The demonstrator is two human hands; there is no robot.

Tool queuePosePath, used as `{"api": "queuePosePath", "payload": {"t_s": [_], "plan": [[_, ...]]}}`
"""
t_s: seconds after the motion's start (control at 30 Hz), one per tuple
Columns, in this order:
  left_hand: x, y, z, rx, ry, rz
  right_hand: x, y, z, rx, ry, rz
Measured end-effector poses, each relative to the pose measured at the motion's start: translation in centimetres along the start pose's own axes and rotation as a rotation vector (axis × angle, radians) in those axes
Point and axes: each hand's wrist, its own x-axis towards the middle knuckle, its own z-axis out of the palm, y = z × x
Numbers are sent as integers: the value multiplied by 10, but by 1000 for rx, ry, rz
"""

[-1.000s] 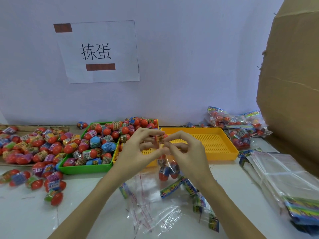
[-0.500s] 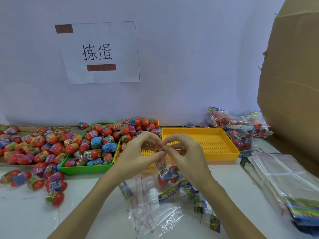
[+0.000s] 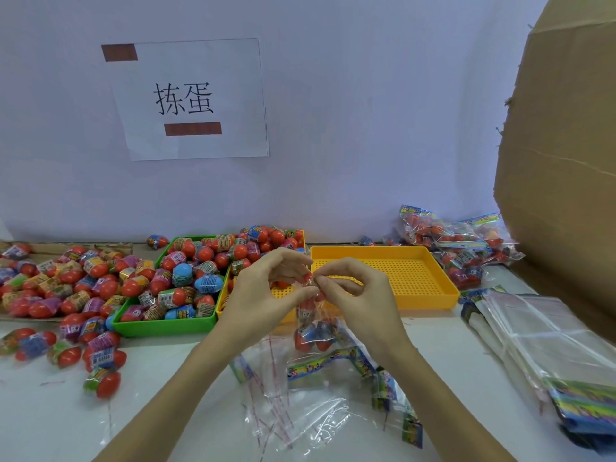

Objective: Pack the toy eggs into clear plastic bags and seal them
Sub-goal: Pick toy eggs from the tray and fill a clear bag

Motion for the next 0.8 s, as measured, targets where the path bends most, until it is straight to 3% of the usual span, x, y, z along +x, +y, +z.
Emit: {"api": "queuePosePath", "payload": {"t_s": [0.33,0.5,0.8], "plan": [[2,-1,-4,28,-40,0,1,-2,-3,-112,-24,-85],[4,-8,-11,62,-156,1,2,-1,-7,-456,-210,-144],[-1,-10,-7,44,-213,70,3,-8,-16,-288,-385,-18]]}}
